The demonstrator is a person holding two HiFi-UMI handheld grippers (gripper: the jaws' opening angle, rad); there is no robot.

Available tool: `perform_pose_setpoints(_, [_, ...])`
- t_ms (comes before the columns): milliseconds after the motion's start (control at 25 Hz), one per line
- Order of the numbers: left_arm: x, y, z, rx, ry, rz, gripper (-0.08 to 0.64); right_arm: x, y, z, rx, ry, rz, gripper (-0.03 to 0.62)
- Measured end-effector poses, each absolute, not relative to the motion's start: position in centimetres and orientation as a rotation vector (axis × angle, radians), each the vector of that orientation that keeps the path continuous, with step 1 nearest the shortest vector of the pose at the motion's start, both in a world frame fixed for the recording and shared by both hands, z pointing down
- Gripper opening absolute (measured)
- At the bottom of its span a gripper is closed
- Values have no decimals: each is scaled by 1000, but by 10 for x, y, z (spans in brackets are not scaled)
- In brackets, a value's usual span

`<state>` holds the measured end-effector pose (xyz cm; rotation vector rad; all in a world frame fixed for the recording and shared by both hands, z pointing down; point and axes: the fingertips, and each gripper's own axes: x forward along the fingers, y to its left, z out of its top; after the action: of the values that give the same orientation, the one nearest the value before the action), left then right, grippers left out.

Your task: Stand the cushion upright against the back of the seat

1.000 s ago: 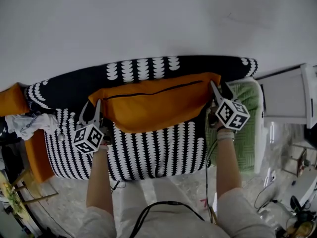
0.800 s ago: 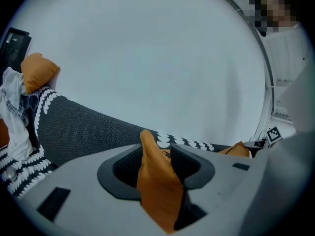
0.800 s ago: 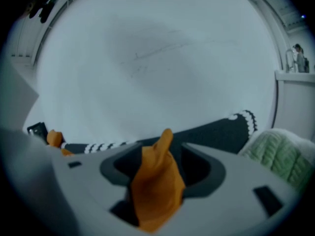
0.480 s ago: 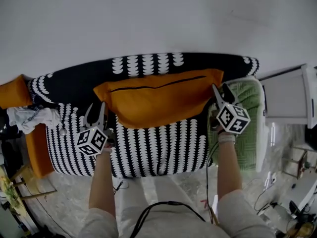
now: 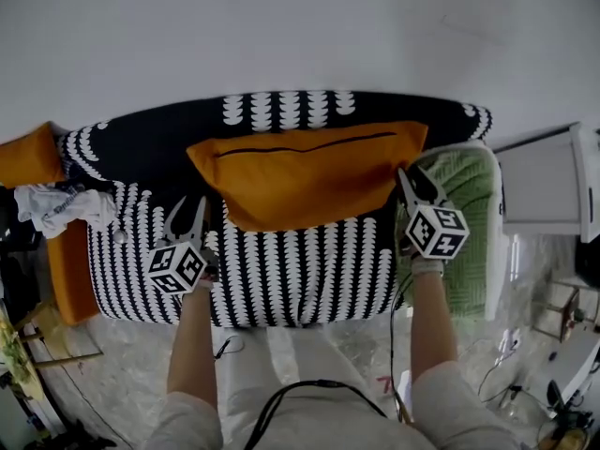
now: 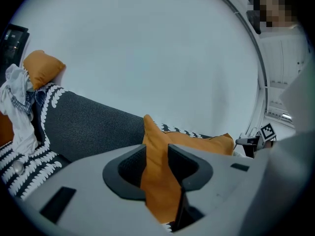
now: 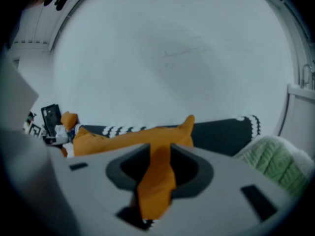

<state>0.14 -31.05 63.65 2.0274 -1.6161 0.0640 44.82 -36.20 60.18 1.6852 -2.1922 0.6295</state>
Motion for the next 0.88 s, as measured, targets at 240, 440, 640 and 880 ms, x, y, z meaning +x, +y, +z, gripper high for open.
perform_pose_setpoints(240, [8, -294, 632, 2056, -1551, 38, 25, 436, -345, 599, 1640, -2201, 590, 39])
perform_pose_setpoints(440, [14, -281, 630, 2078, -1493, 26, 23, 424, -328, 599, 1600, -2212, 548, 17])
perform_pose_setpoints(640, [22, -267, 623, 2088, -1459, 14, 23, 416, -314, 589, 1593, -2240, 544, 17])
perform_pose_setpoints(880, [36, -247, 610, 2144, -1387, 47, 23, 399, -289, 565, 1595, -2269, 526, 17])
